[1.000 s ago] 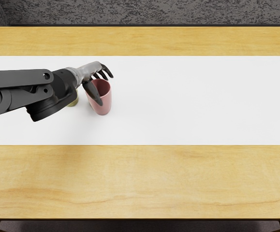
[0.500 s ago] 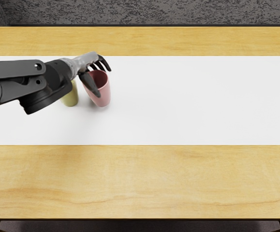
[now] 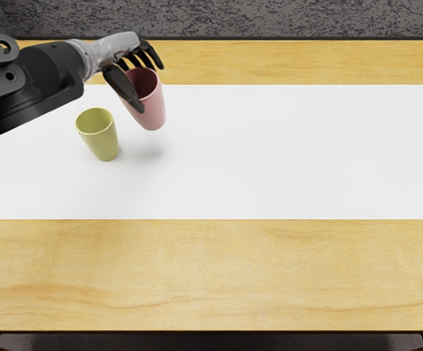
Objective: Pick up cup and place in cup with left hand
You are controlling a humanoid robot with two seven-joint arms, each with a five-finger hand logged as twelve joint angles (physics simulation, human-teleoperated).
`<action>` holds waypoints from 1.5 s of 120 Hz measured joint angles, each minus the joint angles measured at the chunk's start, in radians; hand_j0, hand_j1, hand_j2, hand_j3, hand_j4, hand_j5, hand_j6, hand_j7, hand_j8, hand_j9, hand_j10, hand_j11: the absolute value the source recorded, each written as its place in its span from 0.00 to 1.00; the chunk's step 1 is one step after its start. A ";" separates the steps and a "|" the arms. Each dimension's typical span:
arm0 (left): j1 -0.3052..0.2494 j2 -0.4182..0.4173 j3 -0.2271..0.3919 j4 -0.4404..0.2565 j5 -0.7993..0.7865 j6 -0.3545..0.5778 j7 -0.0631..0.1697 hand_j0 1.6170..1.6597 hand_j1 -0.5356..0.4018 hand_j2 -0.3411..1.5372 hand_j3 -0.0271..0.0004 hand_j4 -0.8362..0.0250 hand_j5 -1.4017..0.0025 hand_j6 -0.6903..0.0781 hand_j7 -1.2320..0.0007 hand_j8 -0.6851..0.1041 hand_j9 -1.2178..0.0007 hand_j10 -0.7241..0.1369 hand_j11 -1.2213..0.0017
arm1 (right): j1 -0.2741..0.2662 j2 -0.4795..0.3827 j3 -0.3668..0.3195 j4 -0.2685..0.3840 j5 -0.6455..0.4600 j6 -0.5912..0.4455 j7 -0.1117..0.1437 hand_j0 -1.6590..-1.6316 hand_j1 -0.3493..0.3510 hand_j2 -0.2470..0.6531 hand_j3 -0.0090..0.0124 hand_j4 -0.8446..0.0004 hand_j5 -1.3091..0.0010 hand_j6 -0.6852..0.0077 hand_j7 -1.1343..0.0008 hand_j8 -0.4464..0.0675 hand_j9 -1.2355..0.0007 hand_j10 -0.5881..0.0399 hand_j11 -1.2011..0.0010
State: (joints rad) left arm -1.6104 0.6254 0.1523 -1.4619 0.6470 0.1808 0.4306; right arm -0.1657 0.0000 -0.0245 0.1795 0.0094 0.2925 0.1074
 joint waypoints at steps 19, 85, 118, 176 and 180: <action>0.000 0.069 -0.023 -0.012 -0.001 -0.048 0.000 0.94 0.45 0.28 0.99 0.43 0.55 0.38 0.49 0.44 0.48 0.34 0.49 | 0.000 0.000 0.000 0.000 0.000 0.000 0.000 0.04 0.02 0.27 0.42 0.99 0.99 0.97 0.99 0.85 0.99 0.92 0.99; 0.015 0.206 -0.034 -0.017 -0.001 -0.084 -0.001 0.93 0.45 0.28 0.99 0.44 0.55 0.36 0.49 0.44 0.49 0.34 0.49 | 0.000 0.000 0.000 0.000 0.000 0.000 0.000 0.04 0.02 0.27 0.42 0.99 0.99 0.97 0.99 0.85 0.99 0.92 0.99; 0.020 0.255 -0.034 -0.016 0.001 -0.085 -0.002 0.93 0.45 0.28 0.99 0.43 0.55 0.37 0.49 0.44 0.48 0.33 0.49 | 0.000 0.000 0.000 0.000 0.000 0.000 0.000 0.04 0.02 0.27 0.42 0.99 0.99 0.97 0.99 0.85 0.99 0.92 0.99; 0.047 0.258 -0.034 -0.015 0.011 -0.084 -0.004 0.93 0.45 0.29 0.99 0.43 0.55 0.36 0.50 0.43 0.49 0.33 0.49 | 0.000 0.000 0.000 0.000 0.000 0.000 0.000 0.04 0.02 0.27 0.42 0.99 0.99 0.97 0.99 0.85 0.99 0.92 0.99; 0.047 0.257 -0.034 -0.015 0.011 -0.083 -0.004 0.93 0.45 0.29 0.99 0.43 0.55 0.36 0.49 0.43 0.49 0.33 0.49 | 0.000 0.000 0.000 0.000 0.000 0.000 0.000 0.04 0.02 0.27 0.42 0.99 0.99 0.97 0.99 0.85 0.99 0.92 0.99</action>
State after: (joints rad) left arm -1.5631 0.8821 0.1180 -1.4768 0.6582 0.0973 0.4262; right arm -0.1657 0.0000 -0.0245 0.1795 0.0096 0.2924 0.1074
